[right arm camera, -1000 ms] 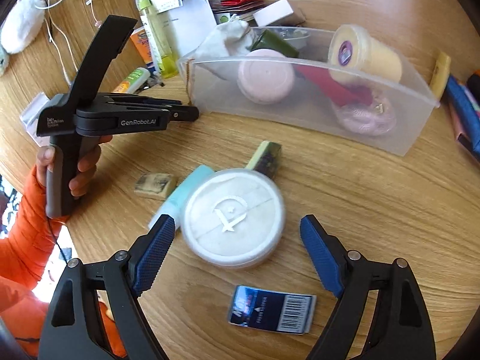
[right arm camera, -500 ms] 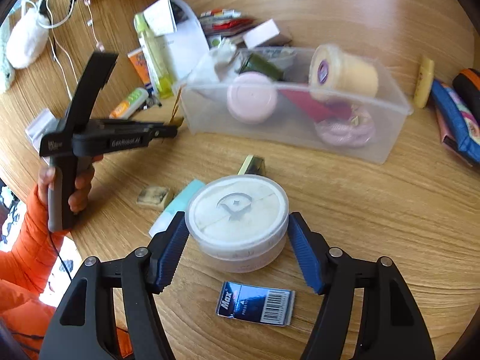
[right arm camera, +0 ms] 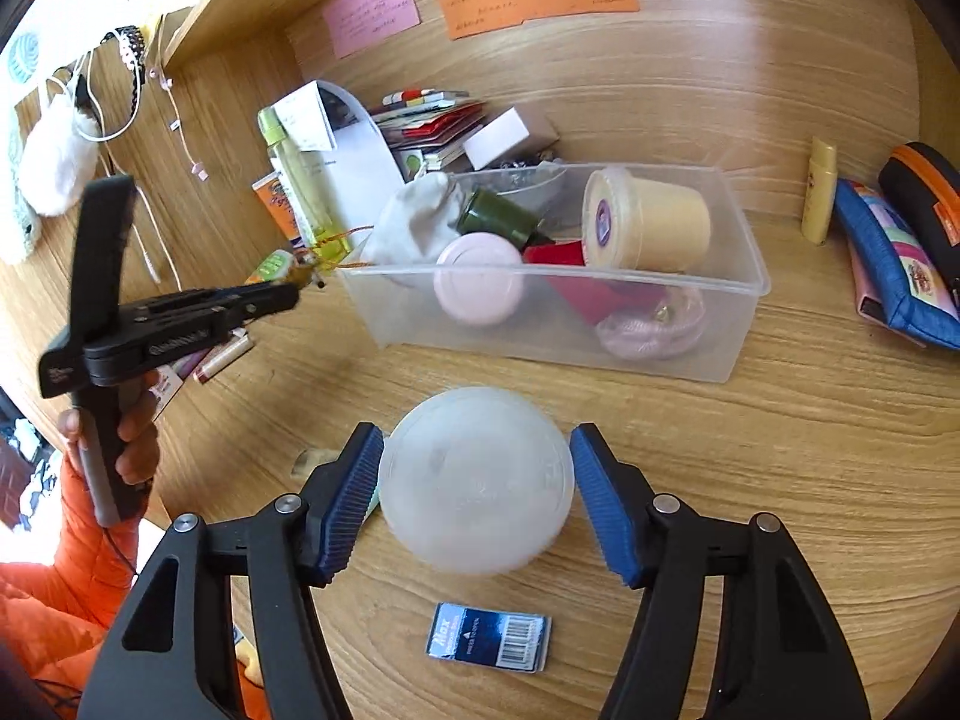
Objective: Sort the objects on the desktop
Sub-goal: 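Grasp the gourd charm with the left tool while the right tool grasps the white round container, then carry the gourd charm into the bin with the left tool while the right tool holds the white container, then open the left tool to drop the gourd charm while the right tool carries the container over the bin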
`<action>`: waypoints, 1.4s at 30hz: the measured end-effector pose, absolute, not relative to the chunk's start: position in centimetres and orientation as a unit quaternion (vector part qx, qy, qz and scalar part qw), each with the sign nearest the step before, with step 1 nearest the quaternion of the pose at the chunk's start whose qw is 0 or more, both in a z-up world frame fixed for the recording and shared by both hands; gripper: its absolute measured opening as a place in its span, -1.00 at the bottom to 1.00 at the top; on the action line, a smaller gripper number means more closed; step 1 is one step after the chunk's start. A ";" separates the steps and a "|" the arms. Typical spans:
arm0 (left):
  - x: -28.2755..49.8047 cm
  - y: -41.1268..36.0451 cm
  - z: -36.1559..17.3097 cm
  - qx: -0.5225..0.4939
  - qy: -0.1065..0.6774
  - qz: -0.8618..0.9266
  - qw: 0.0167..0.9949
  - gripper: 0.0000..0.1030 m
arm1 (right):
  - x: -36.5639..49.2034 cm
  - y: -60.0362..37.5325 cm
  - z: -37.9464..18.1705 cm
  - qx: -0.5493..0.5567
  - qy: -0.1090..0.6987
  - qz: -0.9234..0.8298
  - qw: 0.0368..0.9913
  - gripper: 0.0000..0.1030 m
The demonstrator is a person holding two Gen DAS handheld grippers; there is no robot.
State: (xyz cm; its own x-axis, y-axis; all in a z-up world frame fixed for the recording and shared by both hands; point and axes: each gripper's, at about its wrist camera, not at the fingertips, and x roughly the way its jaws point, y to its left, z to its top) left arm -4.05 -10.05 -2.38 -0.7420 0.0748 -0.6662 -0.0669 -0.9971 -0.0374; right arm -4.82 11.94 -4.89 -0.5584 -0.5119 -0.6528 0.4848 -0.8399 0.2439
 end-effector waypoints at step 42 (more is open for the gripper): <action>-14.4 -4.2 -3.2 -0.390 0.001 0.914 0.110 -0.64 | -8.2 15.0 -3.5 0.352 0.012 -0.912 0.208 0.22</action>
State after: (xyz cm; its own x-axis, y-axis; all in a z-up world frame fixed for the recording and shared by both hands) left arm -14.40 -4.24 -3.23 -0.6719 0.2007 -0.7129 -0.2029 -0.9756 -0.0834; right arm -8.24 14.99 -3.55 -0.6647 -0.3716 -0.6482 0.3891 -0.9128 0.1243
